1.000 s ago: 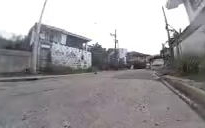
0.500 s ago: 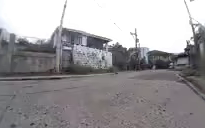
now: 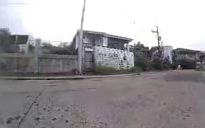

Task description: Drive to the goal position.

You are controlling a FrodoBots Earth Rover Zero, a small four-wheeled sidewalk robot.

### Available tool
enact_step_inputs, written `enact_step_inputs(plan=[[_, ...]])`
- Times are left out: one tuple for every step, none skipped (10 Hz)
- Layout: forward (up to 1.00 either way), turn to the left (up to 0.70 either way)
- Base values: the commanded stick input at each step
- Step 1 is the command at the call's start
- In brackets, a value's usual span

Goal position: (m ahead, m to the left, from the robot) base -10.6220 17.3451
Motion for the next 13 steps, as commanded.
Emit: enact_step_inputs(plan=[[0.0,0.7],[0.0,0.7],[0.0,0.7],[0.0,0.7],[0.0,0.7],[0.0,0.7],[0.0,0.7],[0.0,0.7],[0.0,0.7],[0.0,0.7],[0.0,0.7],[0.0,0.7],[0.0,0.7]])
